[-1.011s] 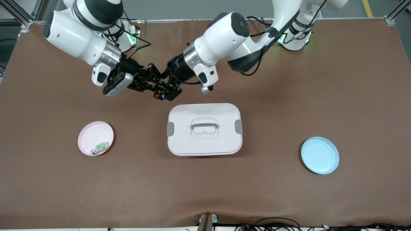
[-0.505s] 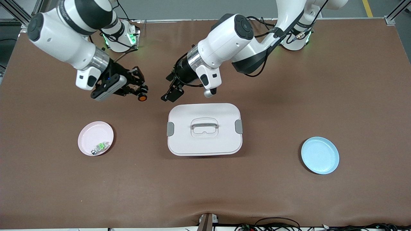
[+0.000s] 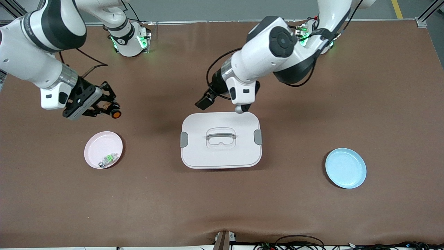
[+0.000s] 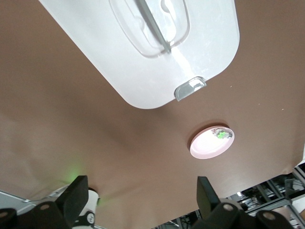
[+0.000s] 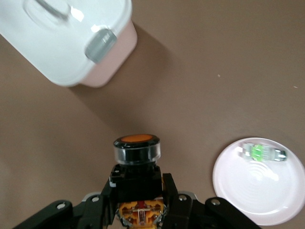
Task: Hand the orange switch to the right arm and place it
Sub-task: 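Open the left gripper and withdraw it while the right gripper carries the switch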
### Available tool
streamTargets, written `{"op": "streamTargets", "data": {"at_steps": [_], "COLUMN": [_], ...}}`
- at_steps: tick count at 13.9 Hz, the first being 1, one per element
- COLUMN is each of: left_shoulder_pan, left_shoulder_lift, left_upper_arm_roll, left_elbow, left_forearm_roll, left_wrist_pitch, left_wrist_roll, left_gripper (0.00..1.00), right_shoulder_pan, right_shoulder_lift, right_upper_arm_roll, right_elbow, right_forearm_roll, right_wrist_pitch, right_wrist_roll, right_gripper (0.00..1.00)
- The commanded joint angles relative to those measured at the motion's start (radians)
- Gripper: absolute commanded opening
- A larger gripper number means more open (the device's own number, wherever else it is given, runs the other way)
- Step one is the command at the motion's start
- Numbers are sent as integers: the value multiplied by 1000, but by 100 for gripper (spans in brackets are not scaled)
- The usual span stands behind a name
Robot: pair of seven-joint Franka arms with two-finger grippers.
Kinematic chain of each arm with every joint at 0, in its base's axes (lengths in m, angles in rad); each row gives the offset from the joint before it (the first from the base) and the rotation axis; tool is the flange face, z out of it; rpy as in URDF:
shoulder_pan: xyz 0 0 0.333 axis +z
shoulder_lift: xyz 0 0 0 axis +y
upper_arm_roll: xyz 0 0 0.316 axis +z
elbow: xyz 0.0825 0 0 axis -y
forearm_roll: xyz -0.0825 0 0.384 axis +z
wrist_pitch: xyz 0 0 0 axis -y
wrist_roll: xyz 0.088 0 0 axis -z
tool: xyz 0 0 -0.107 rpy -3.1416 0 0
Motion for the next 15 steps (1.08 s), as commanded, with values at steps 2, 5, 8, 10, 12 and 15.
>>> {"op": "streamTargets", "data": {"at_steps": [2, 5, 8, 10, 12, 15], "left_shoulder_pan": [195, 306, 384, 439, 479, 536], "left_shoulder_lift": [-29, -29, -29, -29, -30, -52], "left_upper_arm_roll": [-112, -134, -134, -134, -134, -129], "left_elbow": [-19, 27, 55, 57, 63, 63], "left_forearm_roll": [-8, -7, -4, 1, 10, 89], "left_wrist_pitch": [-192, -381, -513, -587, -650, -705], "left_wrist_roll": [212, 352, 472, 576, 627, 763], "left_gripper": [100, 100, 100, 100, 100, 100], "right_shoulder_pan": [-52, -92, -161, -204, -225, -250], "right_shoulder_lift": [52, 93, 180, 238, 288, 360], "right_upper_arm_roll": [16, 16, 16, 17, 17, 19], "right_elbow": [5, -36, -64, -86, -107, -116], "right_forearm_roll": [-166, -220, -220, -220, -219, -217], "right_wrist_pitch": [24, 112, 258, 356, 439, 538], "right_wrist_roll": [-174, -290, -479, -575, -625, -689], "right_gripper": [0, 0, 0, 0, 0, 0]}}
